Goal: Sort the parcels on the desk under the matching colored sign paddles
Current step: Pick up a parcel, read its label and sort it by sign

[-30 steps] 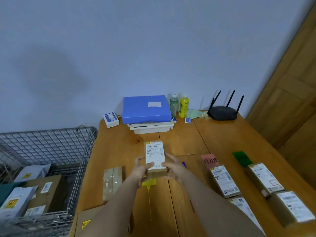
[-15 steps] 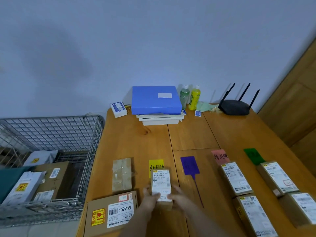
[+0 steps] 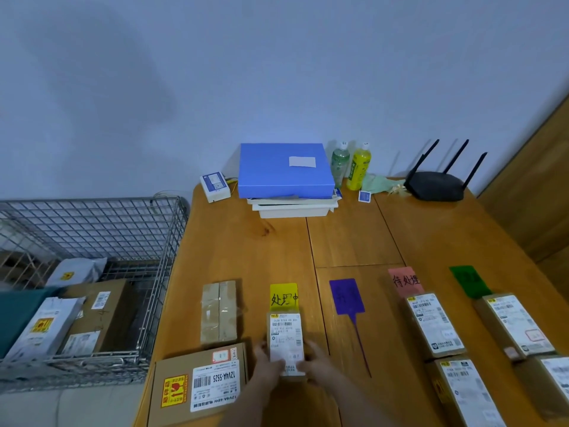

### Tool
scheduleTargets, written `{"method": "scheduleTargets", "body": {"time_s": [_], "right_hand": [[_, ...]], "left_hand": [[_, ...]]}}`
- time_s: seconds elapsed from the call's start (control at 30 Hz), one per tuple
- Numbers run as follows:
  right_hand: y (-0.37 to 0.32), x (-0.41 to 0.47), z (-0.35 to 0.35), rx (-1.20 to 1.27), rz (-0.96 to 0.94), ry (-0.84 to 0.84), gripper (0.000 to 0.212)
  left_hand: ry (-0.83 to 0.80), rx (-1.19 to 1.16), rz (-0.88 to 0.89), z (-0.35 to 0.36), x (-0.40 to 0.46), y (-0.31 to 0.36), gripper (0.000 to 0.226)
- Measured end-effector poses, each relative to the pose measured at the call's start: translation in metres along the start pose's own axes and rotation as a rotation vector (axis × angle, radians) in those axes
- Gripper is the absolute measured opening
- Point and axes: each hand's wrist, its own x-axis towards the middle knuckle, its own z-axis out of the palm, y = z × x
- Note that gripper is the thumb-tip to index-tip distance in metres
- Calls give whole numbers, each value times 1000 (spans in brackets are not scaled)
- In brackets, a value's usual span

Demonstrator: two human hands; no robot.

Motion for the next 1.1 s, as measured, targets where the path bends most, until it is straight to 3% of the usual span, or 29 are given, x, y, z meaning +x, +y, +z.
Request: {"method": "scheduleTargets", "body": {"time_s": [0.3,0.57,0.7,0.83,0.97,1.1], "right_hand": [[1,-2,-2,-18,-18,-3,70],[5,-4,1,-129,-23,41,50],[-3,-12,0,-210,-59,92,55],[-20,-21,-3,-283,-128,199,55],[-48,-26,1,-398,-200,347,39],[-70,-17,27,-482,-308,322,28]], "left_hand": [[13,56,-1,0,5,-2,66],[107,238,8,2,-1,5,59],[118,284,23,-7,-13,12,65],[211,264,68,-31,-16,20,51],[402,241,125,-63,-24,39,28],[459,209,138,-93,-28,44,33]]}}
